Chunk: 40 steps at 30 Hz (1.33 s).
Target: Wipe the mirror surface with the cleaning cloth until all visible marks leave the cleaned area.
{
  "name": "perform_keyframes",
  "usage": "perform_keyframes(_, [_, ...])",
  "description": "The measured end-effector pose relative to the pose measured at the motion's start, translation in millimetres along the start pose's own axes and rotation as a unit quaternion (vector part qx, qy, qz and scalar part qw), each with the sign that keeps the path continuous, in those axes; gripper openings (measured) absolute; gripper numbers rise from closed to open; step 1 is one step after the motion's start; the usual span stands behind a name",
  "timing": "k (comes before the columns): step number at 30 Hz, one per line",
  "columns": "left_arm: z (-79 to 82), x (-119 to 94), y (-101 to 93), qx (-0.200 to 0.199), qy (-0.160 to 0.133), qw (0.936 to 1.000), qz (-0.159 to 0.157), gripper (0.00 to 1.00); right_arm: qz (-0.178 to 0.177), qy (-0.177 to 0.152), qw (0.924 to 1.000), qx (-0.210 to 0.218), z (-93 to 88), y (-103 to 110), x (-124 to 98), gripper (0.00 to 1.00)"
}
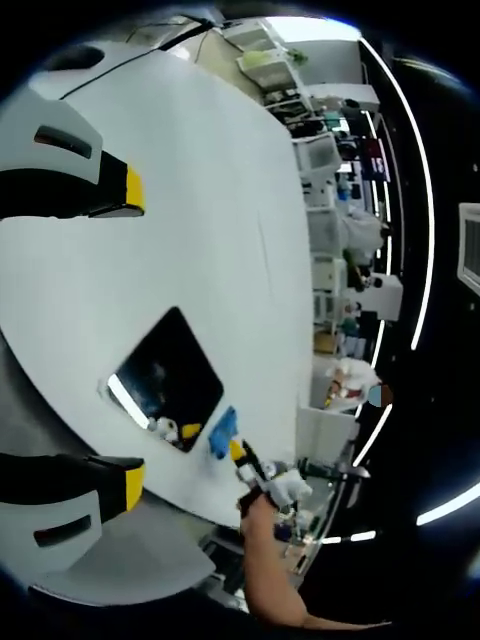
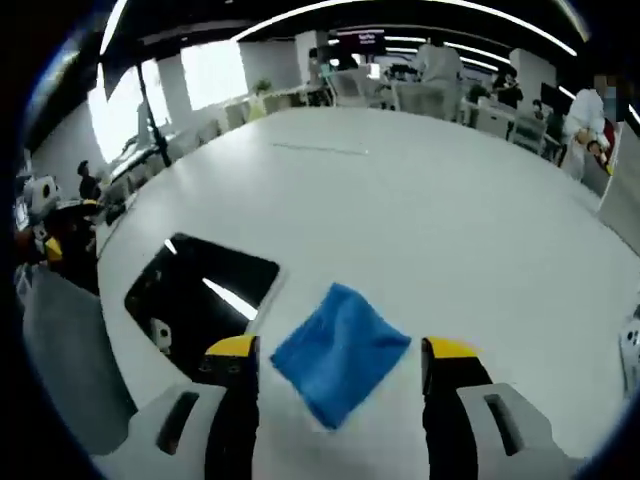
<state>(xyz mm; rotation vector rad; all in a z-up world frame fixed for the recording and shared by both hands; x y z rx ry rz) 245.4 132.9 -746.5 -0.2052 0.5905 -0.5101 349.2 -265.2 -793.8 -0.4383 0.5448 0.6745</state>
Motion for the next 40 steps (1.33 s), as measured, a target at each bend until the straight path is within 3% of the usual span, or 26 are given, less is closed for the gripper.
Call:
perform_keyframes(3, [-5.7,-0.2,4.7,-0.015,0.001,0.9998,0.008,1.0,0.027,-0.015,0.9994,0.015,-7.4,9.2,-29.5,1.0])
perform_keyframes(8, [-8.4,-2.2,0.4,-0.014,0.006,0.9998,0.012,1.0,0.049,0.002,0.9986,0.02,-33.5,22.3,-70.9,1.0])
perform_keyframes(12, [-10.9,0.3,-1.6,-0.015,0.004,0.9998,0.011,1.0,0.042,0.003,0.9987,0.028,-49.9,29.3,-89.7,1.0])
perform_keyframes(16, [-16.3,4.5,-0.6,-0.022,0.008,0.9997,0.007,1.0,0.041,-0.027,0.9956,0.079,-49.2,39.8,-94.0,1.0])
perform_keyframes(28, [-11.0,-0.3,7.9,-0.002,0.015,0.9999,-0.002,1.0,0.014,-0.011,0.9975,0.069,-53.5,41.2,-88.6,1.0])
perform_keyframes(40, [-9.9,-4.4,8.7,-0.002,0.016,0.9999,-0.004,1.0,0.023,-0.013,0.9977,0.062,-46.1,48.0,-82.4,1.0])
Point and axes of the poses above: the point that each gripper's makers call its tool centre point, and the gripper's own axes: x roughly forward along the fingers, y roughly to its left, z roughly out of its top, the point moved 2 cm from there along -x, roughly backward along the fingers, and after that the axes turned 15 degrees about -x, right-handed, at the moved point
